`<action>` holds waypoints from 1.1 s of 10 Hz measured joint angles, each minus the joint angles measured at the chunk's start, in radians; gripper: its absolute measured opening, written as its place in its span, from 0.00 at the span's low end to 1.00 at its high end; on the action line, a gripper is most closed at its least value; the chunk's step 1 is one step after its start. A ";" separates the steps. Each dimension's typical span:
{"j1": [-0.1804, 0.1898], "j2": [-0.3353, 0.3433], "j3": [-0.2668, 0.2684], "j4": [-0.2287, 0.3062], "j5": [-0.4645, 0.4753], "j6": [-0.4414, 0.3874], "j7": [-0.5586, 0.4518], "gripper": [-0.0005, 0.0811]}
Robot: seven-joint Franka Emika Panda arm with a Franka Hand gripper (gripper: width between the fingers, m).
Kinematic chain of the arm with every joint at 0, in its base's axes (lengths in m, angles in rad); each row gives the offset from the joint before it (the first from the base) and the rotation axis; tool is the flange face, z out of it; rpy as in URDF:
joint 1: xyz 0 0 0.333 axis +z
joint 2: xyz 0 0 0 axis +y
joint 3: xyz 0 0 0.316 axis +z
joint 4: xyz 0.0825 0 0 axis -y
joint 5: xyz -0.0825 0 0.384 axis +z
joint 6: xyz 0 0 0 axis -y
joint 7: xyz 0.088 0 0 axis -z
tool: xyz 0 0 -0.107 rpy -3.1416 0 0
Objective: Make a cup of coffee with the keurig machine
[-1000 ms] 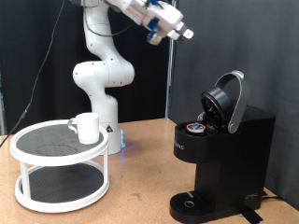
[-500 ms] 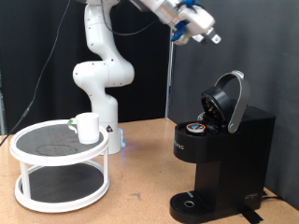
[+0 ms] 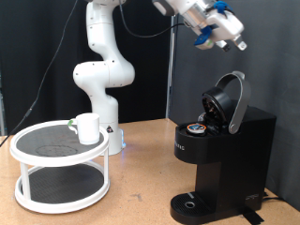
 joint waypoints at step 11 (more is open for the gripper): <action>0.023 0.309 0.182 0.228 -0.222 0.046 0.146 0.37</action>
